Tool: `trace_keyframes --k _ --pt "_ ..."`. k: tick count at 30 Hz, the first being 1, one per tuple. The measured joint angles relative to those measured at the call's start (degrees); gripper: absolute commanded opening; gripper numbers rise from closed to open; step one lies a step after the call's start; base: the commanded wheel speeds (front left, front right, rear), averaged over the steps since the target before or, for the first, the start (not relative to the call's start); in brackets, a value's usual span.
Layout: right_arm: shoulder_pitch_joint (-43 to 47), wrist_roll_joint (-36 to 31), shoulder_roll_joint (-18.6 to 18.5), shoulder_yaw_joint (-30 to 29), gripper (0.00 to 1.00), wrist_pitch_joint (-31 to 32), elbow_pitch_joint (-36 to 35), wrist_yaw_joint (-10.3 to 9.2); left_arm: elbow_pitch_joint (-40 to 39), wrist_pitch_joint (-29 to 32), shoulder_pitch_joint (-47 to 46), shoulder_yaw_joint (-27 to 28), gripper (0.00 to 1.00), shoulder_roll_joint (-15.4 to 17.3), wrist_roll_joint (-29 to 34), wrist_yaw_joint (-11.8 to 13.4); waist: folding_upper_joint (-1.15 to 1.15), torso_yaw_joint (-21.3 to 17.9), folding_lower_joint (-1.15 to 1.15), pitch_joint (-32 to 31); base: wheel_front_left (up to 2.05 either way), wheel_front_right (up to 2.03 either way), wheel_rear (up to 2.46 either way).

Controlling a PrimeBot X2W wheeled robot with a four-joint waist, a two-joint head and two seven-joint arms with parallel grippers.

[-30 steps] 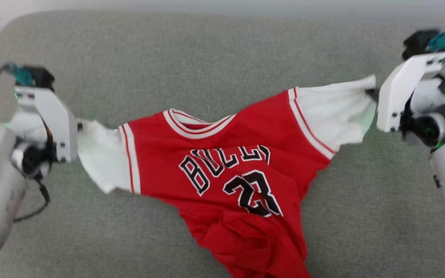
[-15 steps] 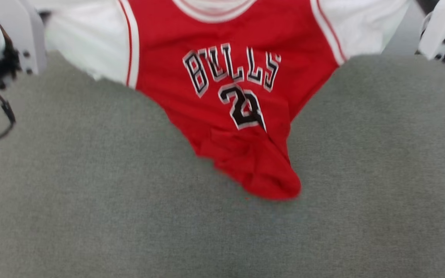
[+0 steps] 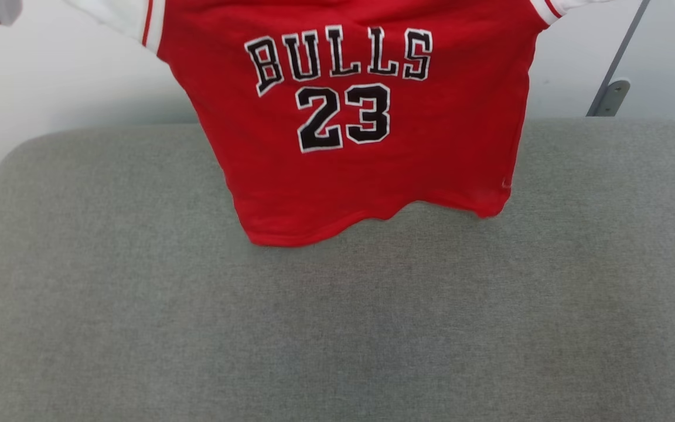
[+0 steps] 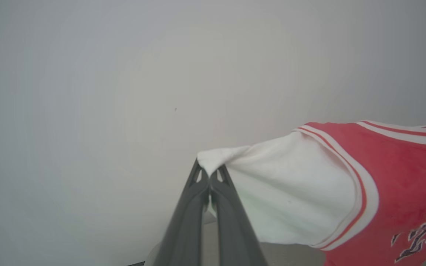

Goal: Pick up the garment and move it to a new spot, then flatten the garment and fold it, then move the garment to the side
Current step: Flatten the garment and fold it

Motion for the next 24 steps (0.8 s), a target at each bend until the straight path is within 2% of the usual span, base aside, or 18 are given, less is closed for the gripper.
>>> trace_keyframes --k 8,17,21,24 --pt "-1.3 -0.5 0.1 -0.5 0.00 -0.5 1.2 0.00 2.4 -2.1 -2.8 -0.6 0.00 -1.3 0.0 -0.7 0.00 -0.5 0.00 0.2 0.00 0.00 0.00" --pt "-5.9 -4.7 0.8 -0.6 0.00 -4.6 4.5 0.00 5.5 -5.1 -7.8 -0.8 0.00 -3.9 0.5 -0.9 0.00 -0.6 0.00 6.0 0.00 0.00 0.00" --pt "-10.0 -8.8 1.9 -0.7 0.00 -9.9 7.4 0.00 7.8 -8.4 -11.6 -0.9 0.00 -6.1 1.8 -0.1 0.00 -0.6 0.00 10.0 0.00 0.00 0.00" --pt "-14.3 -13.7 2.0 -2.0 0.00 -17.0 9.7 0.00 8.8 -13.4 -16.1 -0.8 0.00 -7.4 3.9 0.7 0.00 -0.6 0.00 13.4 0.00 0.00 0.00"
